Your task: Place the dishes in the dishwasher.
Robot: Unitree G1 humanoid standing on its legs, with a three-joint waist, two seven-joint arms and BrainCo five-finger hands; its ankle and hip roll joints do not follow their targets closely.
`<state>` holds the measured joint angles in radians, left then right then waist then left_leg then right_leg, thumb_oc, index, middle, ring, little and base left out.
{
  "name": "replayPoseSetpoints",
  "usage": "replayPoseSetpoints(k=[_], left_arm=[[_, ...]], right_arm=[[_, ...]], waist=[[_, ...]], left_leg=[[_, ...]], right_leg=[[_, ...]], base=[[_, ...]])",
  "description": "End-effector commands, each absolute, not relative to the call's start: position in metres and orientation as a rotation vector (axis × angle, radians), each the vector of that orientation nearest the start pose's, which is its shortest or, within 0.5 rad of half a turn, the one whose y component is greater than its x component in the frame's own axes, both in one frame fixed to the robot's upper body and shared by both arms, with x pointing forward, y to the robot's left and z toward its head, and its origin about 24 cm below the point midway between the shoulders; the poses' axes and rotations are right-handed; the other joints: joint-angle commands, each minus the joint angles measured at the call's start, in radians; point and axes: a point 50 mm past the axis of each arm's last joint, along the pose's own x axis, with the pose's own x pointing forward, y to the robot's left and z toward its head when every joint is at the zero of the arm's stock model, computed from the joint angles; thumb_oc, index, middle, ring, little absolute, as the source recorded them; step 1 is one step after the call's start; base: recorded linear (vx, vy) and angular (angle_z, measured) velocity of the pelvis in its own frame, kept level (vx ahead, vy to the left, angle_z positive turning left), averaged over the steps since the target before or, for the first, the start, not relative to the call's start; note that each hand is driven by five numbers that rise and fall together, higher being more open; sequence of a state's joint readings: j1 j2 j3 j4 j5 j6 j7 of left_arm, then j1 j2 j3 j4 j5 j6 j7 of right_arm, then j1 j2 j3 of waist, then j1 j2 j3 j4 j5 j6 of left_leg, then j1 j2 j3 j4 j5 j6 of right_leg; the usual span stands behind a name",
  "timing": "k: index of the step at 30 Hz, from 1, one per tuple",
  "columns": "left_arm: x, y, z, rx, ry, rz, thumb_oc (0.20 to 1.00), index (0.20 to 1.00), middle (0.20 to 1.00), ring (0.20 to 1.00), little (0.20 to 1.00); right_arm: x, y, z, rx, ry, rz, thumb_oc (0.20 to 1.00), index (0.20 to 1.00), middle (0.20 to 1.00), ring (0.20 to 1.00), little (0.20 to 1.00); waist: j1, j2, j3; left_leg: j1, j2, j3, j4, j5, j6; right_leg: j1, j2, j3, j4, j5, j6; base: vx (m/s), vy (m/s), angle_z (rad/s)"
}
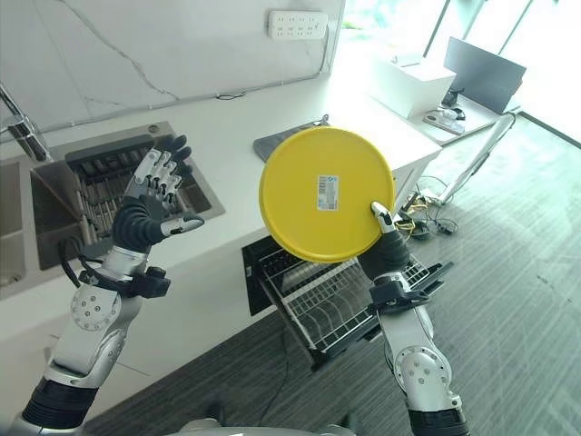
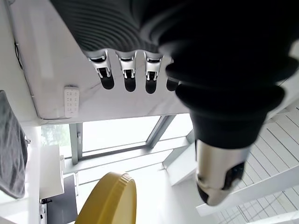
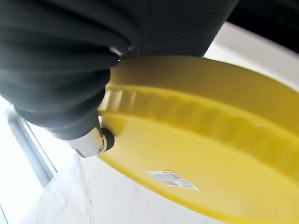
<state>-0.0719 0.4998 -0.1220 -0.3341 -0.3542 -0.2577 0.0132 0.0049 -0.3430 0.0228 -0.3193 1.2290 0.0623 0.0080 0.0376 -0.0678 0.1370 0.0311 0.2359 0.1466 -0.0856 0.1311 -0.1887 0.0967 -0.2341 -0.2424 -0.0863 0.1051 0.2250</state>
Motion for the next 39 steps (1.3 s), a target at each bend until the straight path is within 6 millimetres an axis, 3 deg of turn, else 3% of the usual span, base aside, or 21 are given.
replayPoseSetpoints(k=[1,2,4,5,6,8,10,12,14,16,21,25,29,30,31,35,36,37,39], left_arm=[[0.235,0.172,0.188,0.197,-0.734,-0.280,1.000,1.000,1.000,1.000,1.000],[0.232,0.173,0.186,0.171,-0.725,-0.270,1.000,1.000,1.000,1.000,1.000],[0.230,0.175,0.182,0.143,-0.707,-0.254,1.000,1.000,1.000,1.000,1.000],[0.227,0.175,0.177,0.099,-0.700,-0.290,1.000,1.000,1.000,1.000,1.000],[0.223,0.174,0.175,0.083,-0.698,-0.299,1.000,1.000,1.000,1.000,1.000],[0.224,0.174,0.178,0.096,-0.706,-0.327,1.000,1.000,1.000,1.000,1.000],[0.229,0.170,0.176,0.112,-0.683,-0.345,1.000,1.000,1.000,1.000,1.000],[0.237,0.169,0.169,0.096,-0.586,-0.364,1.000,1.000,1.000,1.000,1.000],[0.240,0.186,0.135,0.107,-0.363,-0.358,1.000,1.000,1.000,1.000,1.000],[0.230,0.197,0.100,0.110,-0.165,-0.355,1.000,1.000,1.000,1.000,1.000],[0.203,0.225,0.032,0.165,0.141,-0.249,1.000,1.000,1.000,1.000,1.000],[0.177,0.249,-0.028,0.254,0.362,-0.126,1.000,1.000,1.000,1.000,1.000],[0.147,0.264,-0.062,0.262,0.500,-0.031,1.000,1.000,1.000,1.000,1.000],[0.146,0.264,-0.063,0.263,0.502,-0.030,1.000,1.000,1.000,1.000,1.000],[0.132,0.266,-0.075,0.244,0.560,0.000,1.000,1.000,1.000,1.000,1.000],[0.111,0.272,-0.097,0.177,0.672,0.122,1.000,1.000,1.000,1.000,1.000],[0.092,0.280,-0.113,0.057,0.750,0.294,1.000,1.000,1.000,1.000,1.000],[0.087,0.284,-0.117,0.003,0.769,0.366,1.000,1.000,1.000,1.000,1.000],[0.083,0.288,-0.119,-0.004,0.777,0.400,1.000,1.000,1.000,1.000,1.000]], right_arm=[[0.239,-0.186,0.177,0.929,-0.465,0.387,0.200,0.200,0.200,0.200,0.200],[0.241,-0.186,0.179,0.916,-0.454,0.384,0.200,0.200,0.200,0.200,0.200],[0.241,-0.186,0.182,0.896,-0.444,0.379,0.200,0.200,0.200,0.200,0.200],[0.237,-0.193,0.182,0.865,-0.460,0.349,0.200,0.200,0.200,0.200,0.200],[0.233,-0.191,0.184,0.821,-0.481,0.346,0.200,0.200,0.200,0.200,0.200],[0.231,-0.193,0.186,0.793,-0.527,0.348,0.200,0.200,0.200,0.200,0.200],[0.232,-0.188,0.190,0.783,-0.574,0.358,0.200,0.200,0.200,0.200,0.200],[0.235,-0.187,0.191,0.742,-0.580,0.338,0.200,0.200,0.200,0.200,0.200],[0.235,-0.202,0.184,0.632,-0.559,0.261,0.200,0.200,0.200,0.200,0.200],[0.233,-0.211,0.178,0.572,-0.537,0.217,0.200,0.200,0.200,0.200,0.200],[0.231,-0.224,0.179,0.452,-0.583,0.146,0.200,0.200,0.200,0.200,0.200],[0.233,-0.239,0.198,0.197,-0.694,0.038,0.200,0.200,0.200,0.200,0.200],[0.229,-0.250,0.208,0.002,-0.736,-0.013,0.200,0.200,0.200,0.200,0.200],[0.229,-0.251,0.208,-0.005,-0.736,-0.012,0.200,0.200,0.200,0.200,0.200],[0.229,-0.252,0.210,-0.118,-0.741,-0.017,0.200,0.200,0.200,0.200,0.200],[0.230,-0.248,0.216,-0.459,-0.770,-0.040,0.200,0.200,0.200,0.200,0.200],[0.238,-0.245,0.217,-0.786,-0.785,-0.070,0.200,0.200,0.200,0.200,0.200],[0.237,-0.243,0.218,-0.947,-0.816,-0.077,0.200,0.200,0.200,0.200,0.200],[0.237,-0.241,0.219,-1.102,-0.823,-0.059,0.200,0.200,0.200,0.200,0.200]], waist=[[-0.033,-0.022,-0.023],[-0.039,-0.022,-0.024],[-0.041,-0.015,-0.026],[-0.045,-0.002,-0.020],[-0.053,0.014,-0.021],[-0.069,0.029,-0.022],[-0.070,0.041,-0.021],[-0.080,0.052,-0.031],[-0.077,0.058,-0.053],[-0.066,0.057,-0.061],[-0.049,0.050,-0.057],[-0.036,0.042,-0.057],[-0.026,0.037,-0.055],[-0.025,0.037,-0.055],[-0.019,0.035,-0.053],[-0.006,0.028,-0.054],[0.010,0.024,-0.056],[0.015,0.022,-0.058],[0.021,0.020,-0.063]], left_leg=[[0.022,0.039,-0.019,-0.002,-0.092,0.073],[0.016,0.071,0.009,-0.002,-0.070,0.052],[0.004,0.093,0.054,-0.002,-0.041,0.038],[0.008,0.056,0.132,0.004,-0.020,0.046],[0.022,0.014,0.160,0.012,-0.039,0.059],[0.027,0.023,0.212,-0.001,-0.026,0.053],[0.027,0.011,0.148,-0.002,-0.045,0.059],[0.044,0.010,0.154,-0.002,-0.059,0.062],[0.063,-0.020,0.133,-0.002,-0.085,0.072],[0.067,-0.032,0.132,-0.002,-0.097,0.081],[0.068,-0.037,0.141,-0.002,-0.106,0.091],[0.070,-0.033,0.140,-0.002,-0.107,0.091],[0.070,-0.031,0.142,-0.002,-0.107,0.088],[0.070,-0.031,0.142,-0.002,-0.107,0.088],[0.070,-0.030,0.142,-0.002,-0.106,0.086],[0.070,-0.032,0.134,-0.002,-0.106,0.084],[0.069,-0.032,0.122,-0.002,-0.106,0.084],[0.067,-0.034,0.113,-0.002,-0.106,0.084],[0.063,-0.035,0.104,-0.002,-0.107,0.084]], right_leg=[[-0.063,0.000,0.055,-0.001,0.017,-0.022],[-0.063,0.024,0.060,-0.001,-0.004,-0.043],[-0.053,0.046,0.037,-0.001,-0.017,-0.062],[-0.035,0.055,0.007,-0.001,-0.031,-0.070],[-0.040,0.052,-0.003,-0.001,-0.027,-0.072],[-0.037,0.040,-0.043,-0.001,-0.021,-0.063],[-0.037,0.043,-0.024,-0.001,-0.023,-0.066],[-0.031,0.038,-0.024,-0.001,-0.017,-0.059],[-0.018,0.025,-0.045,-0.001,-0.017,-0.054],[-0.018,0.010,-0.060,-0.001,-0.014,-0.046],[-0.024,-0.004,-0.074,-0.001,-0.009,-0.037],[-0.018,-0.006,-0.076,-0.001,-0.009,-0.036],[-0.012,-0.008,-0.079,-0.001,-0.011,-0.034],[-0.011,-0.008,-0.079,-0.001,-0.011,-0.034],[-0.008,-0.008,-0.084,-0.001,-0.010,-0.033],[-0.002,-0.006,-0.091,-0.001,-0.015,-0.029],[0.006,-0.001,-0.097,-0.001,-0.022,-0.031],[0.010,0.002,-0.099,-0.001,-0.026,-0.032],[0.012,0.003,-0.101,-0.001,-0.028,-0.030]], base=[[-0.13,-0.508,0.36],[-0.12,-0.491,0.41],[-0.13,-0.324,0.38],[-0.19,-0.245,0.32],[-0.16,-0.155,0.33],[-0.11,-0.005,0.28],[-0.07,0.062,0.25],[-0.01,0.100,0.16],[0.02,0.164,0.02],[-0.01,0.126,0.06],[-0.03,0.041,0.03],[0.00,0.016,0.10],[0.00,0.000,0.00],[0.00,0.000,0.00],[0.00,0.000,0.00],[0.02,0.004,0.06],[0.07,0.002,0.06],[0.08,0.003,0.00],[0.04,-0.005,0.13]])
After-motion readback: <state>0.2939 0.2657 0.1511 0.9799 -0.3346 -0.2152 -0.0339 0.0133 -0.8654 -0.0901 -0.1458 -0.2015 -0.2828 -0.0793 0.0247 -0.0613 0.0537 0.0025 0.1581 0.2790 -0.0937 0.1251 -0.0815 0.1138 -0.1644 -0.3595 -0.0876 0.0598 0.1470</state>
